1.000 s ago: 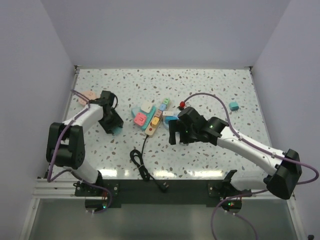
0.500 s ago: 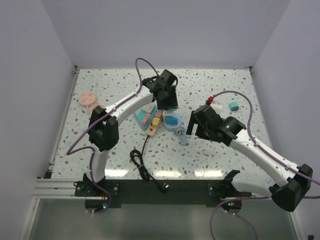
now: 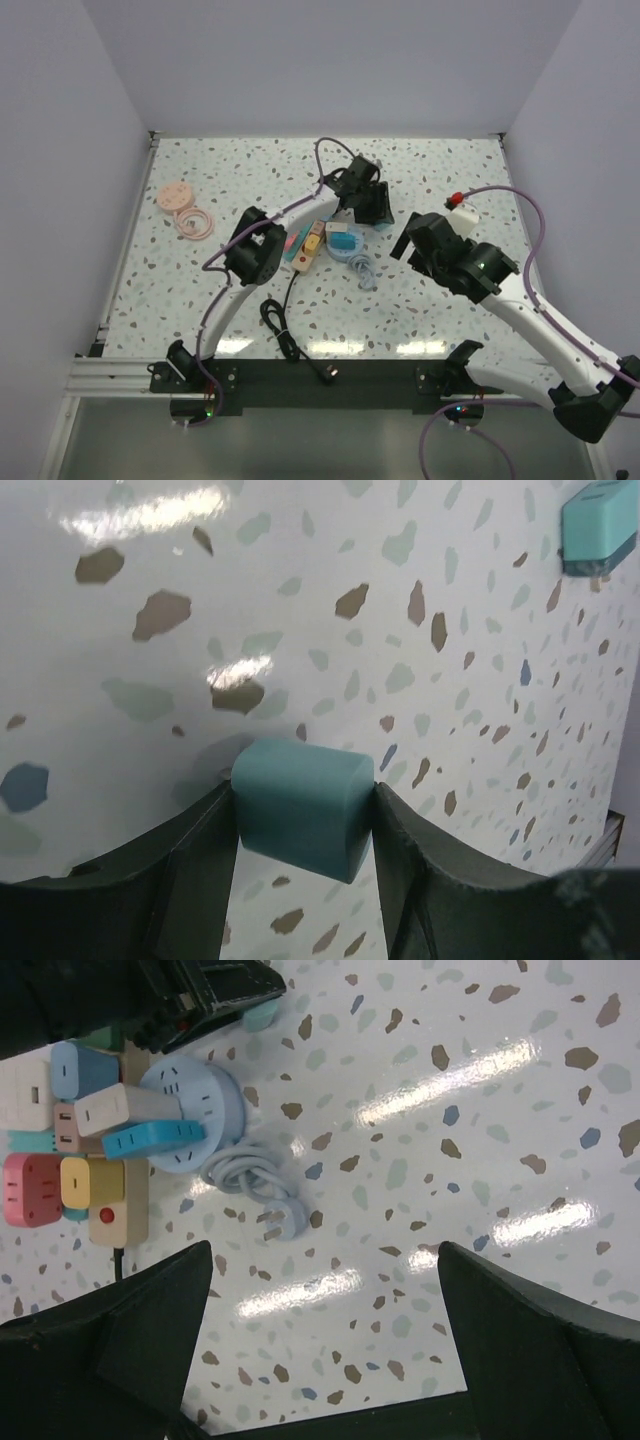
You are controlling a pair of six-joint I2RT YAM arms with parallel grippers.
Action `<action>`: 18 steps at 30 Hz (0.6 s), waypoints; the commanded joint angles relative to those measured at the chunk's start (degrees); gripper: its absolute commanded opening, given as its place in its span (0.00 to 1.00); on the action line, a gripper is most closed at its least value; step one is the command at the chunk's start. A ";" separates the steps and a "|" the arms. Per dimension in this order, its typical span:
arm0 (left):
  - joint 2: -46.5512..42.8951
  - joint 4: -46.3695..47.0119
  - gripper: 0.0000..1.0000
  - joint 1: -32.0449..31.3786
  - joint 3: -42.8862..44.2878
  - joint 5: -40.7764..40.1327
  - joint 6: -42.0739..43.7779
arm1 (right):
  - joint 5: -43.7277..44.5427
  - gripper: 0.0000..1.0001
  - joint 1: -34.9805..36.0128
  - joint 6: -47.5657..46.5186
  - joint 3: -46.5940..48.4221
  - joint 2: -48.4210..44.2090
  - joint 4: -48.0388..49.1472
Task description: Pull the plug off the socket
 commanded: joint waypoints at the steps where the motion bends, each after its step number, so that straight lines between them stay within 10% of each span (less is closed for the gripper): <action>1: 4.31 8.81 0.09 -0.05 7.17 6.49 -2.04 | 5.12 0.98 -0.35 1.92 0.70 -0.02 -0.88; 3: 6.33 9.43 0.13 -0.05 9.29 8.07 -2.92 | 5.03 0.98 -0.35 1.75 0.79 0.07 -0.70; 10: 1.16 15.14 0.83 0.21 3.67 8.08 -3.80 | 6.08 0.98 -0.43 0.43 0.53 0.33 0.09; 18: -10.52 14.36 1.00 4.15 -2.30 5.71 -2.04 | 7.05 0.98 -1.05 -0.19 2.11 2.79 -0.35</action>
